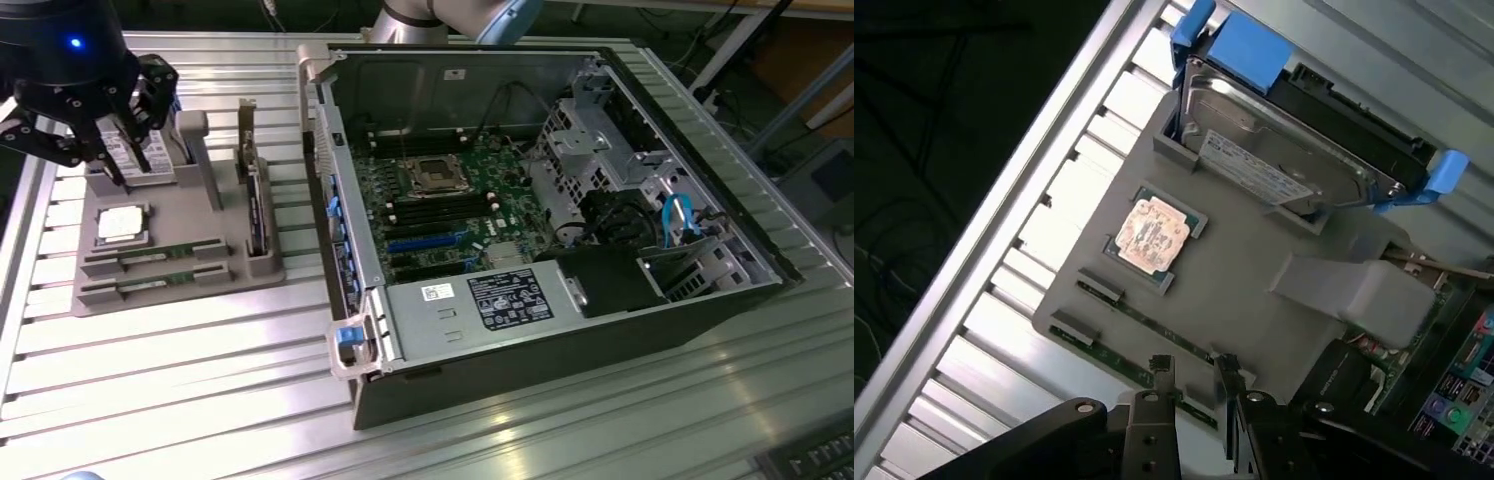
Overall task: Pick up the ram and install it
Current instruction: 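Pick up the ram and move it above insertion slot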
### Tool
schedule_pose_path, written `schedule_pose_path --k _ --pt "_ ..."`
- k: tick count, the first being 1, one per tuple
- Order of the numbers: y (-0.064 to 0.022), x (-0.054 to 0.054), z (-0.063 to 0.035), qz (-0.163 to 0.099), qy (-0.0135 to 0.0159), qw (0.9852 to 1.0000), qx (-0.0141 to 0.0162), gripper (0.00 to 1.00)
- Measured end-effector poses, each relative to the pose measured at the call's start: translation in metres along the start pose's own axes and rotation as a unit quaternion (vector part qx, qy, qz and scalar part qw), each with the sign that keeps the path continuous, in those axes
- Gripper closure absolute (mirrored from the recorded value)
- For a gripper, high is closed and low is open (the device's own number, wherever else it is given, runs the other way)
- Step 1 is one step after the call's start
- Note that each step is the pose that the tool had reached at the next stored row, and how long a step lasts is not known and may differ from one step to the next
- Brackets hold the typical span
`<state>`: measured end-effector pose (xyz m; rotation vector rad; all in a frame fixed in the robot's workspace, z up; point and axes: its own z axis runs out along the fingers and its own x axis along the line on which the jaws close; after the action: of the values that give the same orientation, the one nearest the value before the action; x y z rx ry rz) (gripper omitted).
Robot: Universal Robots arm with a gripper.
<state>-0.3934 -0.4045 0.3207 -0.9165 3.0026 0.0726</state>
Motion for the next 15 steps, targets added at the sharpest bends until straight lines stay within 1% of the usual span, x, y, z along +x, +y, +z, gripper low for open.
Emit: schedule_pose_path --k 2,4,5,6,7,8,9,10,12,13,15 --pt "0.0 0.0 0.0001 -0.019 0.0008 0.9998 -0.0003 0.7" --pt "0.0 0.0 0.0001 -0.041 0.0018 0.9992 -0.0006 0.7" --pt "0.0 0.0 0.0003 -0.064 0.0028 0.9979 -0.0009 0.7" --pt "0.0 0.0 0.0004 -0.078 0.0033 0.997 -0.0011 0.7" --pt "0.0 0.0 0.0005 -0.094 0.0041 0.9955 -0.0014 0.7" --pt "0.0 0.0 0.0007 -0.107 0.0046 0.9942 -0.0016 0.7" --pt "0.0 0.0 0.0008 -0.116 0.0051 0.9933 -0.0017 0.7" --pt "-0.0001 0.0 0.001 -0.135 0.006 0.9908 -0.002 0.7" --pt "-0.0001 0.0 0.0014 -0.159 0.007 0.9873 -0.0024 0.7" --pt "-0.0001 0.0 0.0016 -0.172 0.0076 0.9851 -0.0026 0.7" --pt "-0.0001 0.0 0.0021 -0.203 0.0089 0.9791 -0.003 0.7"
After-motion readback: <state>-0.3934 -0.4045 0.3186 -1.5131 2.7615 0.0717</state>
